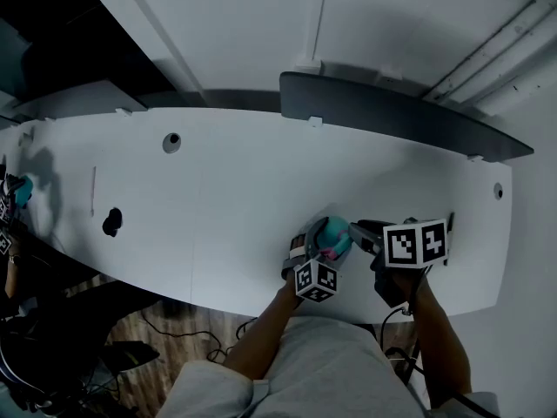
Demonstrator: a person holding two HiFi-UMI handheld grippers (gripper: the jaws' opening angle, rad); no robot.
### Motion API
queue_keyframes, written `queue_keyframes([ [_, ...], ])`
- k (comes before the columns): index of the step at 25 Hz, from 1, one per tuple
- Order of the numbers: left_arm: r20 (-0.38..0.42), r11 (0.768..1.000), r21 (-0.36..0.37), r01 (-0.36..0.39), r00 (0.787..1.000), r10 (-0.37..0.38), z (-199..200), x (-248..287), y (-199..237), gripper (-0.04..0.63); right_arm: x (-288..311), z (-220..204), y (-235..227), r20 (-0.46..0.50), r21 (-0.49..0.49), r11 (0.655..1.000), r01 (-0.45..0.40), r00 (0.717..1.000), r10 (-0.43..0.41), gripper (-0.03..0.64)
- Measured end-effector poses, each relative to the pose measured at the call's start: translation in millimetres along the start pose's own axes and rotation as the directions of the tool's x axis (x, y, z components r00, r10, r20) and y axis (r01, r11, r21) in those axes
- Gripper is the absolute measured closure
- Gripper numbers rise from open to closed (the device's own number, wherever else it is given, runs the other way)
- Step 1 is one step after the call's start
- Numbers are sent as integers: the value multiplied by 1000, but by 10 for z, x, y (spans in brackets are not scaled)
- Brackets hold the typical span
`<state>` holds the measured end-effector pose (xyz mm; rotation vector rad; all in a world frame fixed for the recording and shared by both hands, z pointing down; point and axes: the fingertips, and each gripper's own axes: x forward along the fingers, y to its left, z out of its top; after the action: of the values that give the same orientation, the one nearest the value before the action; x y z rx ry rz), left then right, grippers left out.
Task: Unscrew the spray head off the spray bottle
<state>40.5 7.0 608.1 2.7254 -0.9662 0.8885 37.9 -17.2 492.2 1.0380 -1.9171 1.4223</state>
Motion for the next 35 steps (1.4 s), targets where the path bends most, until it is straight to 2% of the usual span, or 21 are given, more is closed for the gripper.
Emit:
queue_keyframes([
  [5, 13, 990, 136, 41, 999, -43, 30, 1, -103, 213, 36, 16, 9, -89, -106, 994, -17, 996, 8, 574],
  [7, 10, 989, 139, 49, 999, -51, 29, 16, -110, 212, 52, 21, 31, -128, -178, 984, -15, 992, -8, 575],
  [9, 9, 991, 126, 48, 999, -50, 26, 27, -107, 212, 78, 25, 65, -162, -278, 961, -10, 986, -37, 575],
  [11, 9, 992, 119, 47, 999, -49, 22, 26, -105, 212, 115, 5, 164, -202, -423, 906, -24, 977, -68, 575],
  [13, 9, 992, 114, 48, 999, -49, 21, 22, -102, 213, 165, -51, 302, -248, -621, 781, -66, 962, -116, 575],
  [14, 9, 993, 110, 47, 999, -49, 19, 22, -101, 213, 194, -93, 371, -265, -731, 675, -97, 953, -150, 575],
  [16, 8, 994, 100, 46, 999, -47, 13, 25, -102, 213, 247, -197, 483, -281, -891, 424, -165, 933, -225, 572],
  [17, 6, 995, 94, 44, 999, -45, 9, 27, -101, 213, 266, -244, 518, -282, -926, 325, -192, 924, -258, 572],
  [18, 5, 995, 87, 42, 999, -43, 4, 29, -98, 213, 281, -280, 539, -281, -943, 260, -209, 917, -282, 572],
  [20, 2, 997, 70, 42, 999, -42, -3, 31, -100, 213, 300, -316, 551, -276, -954, 202, -221, 911, -307, 572],
  [24, 1, 998, 40, 42, 999, -42, -8, 33, -78, 213, 307, -241, 557, -208, -973, 165, -164, 931, -299, 565],
  [25, 2, 999, 35, 40, 999, -41, -7, 31, -69, 213, 291, -192, 571, -173, -978, 158, -133, 944, -281, 548],
  [26, 2, 999, 31, 39, 999, -39, -3, 31, -64, 213, 256, -138, 590, -143, -979, 176, -100, 957, -252, 485],
  [27, 2, 999, 29, 38, 999, -38, 2, 33, -63, 213, 197, -82, 621, -120, -970, 233, -71, 971, -205, 434],
  [28, 0, 999, 28, 37, 999, -37, 6, 34, -65, 213, 111, -26, 670, -98, -944, 327, -48, 985, -139, 412],
  [30, -3, 999, 28, 38, 999, -38, 7, 34, -70, 213, -113, 58, 757, -33, -828, 559, -29, 999, 3, 396],
  [31, -5, 999, 28, 39, 999, -39, 5, 33, -71, 213, -222, 70, 752, 4, -754, 657, -26, 999, 44, 393],
  [32, -6, 999, 28, 40, 999, -40, 2, 31, -71, 213, -308, 49, 705, 31, -690, 724, -18, 998, 54, 373],
  [33, -6, 999, 28, 41, 999, -41, -1, 29, -70, 213, -365, -7, 626, 38, -658, 753, 0, 999, 33, 359],
  [34, -6, 999, 28, 42, 999, -42, -4, 26, -66, 213, -394, -87, 534, 28, -673, 739, 31, 999, -16, 362],
  [35, -5, 999, 28, 42, 999, -42, -5, 24, -58, 213, -400, -169, 441, 17, -728, 682, 71, 996, -86, 376],
])
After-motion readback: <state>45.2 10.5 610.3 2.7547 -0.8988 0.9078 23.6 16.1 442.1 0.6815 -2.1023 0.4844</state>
